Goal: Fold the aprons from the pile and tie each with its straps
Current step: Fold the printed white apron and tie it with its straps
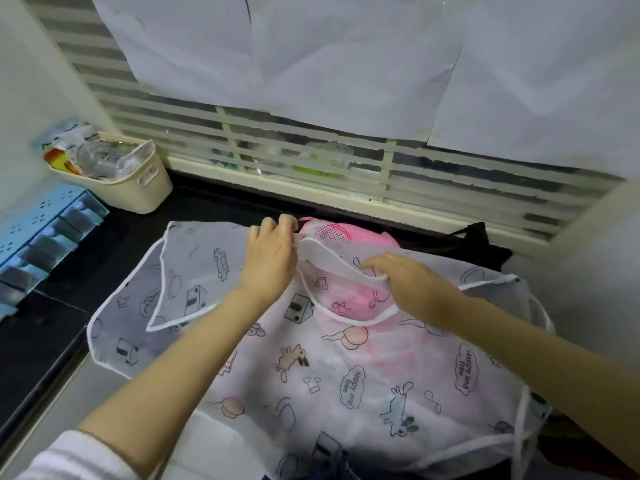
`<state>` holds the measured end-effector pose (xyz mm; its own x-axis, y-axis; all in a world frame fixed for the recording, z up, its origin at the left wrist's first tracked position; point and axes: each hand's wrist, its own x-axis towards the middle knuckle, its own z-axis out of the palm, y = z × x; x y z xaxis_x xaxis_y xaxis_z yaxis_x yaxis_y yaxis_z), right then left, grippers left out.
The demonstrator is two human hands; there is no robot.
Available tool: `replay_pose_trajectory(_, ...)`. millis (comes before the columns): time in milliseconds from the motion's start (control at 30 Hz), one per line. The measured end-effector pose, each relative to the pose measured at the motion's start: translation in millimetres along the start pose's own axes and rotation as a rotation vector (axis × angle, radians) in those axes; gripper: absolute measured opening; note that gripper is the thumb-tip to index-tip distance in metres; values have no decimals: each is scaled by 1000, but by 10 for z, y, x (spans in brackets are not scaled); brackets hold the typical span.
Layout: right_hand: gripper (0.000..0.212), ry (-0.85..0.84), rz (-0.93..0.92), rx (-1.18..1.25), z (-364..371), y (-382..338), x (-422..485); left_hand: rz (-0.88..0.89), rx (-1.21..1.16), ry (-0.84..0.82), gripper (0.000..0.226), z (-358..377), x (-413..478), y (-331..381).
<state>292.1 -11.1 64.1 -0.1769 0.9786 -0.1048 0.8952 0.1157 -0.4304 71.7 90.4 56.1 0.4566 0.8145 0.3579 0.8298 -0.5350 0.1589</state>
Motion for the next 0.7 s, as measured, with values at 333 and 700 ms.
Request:
replay_pose_trajectory(333,55,-738,106,-63,553,-299,-435,316,86,-1026,12,49,-855,-60)
replay_pose_trajectory(700,56,-972,202,226,778,-410,-478,178,-298,-1586,52,457,-1015,-281)
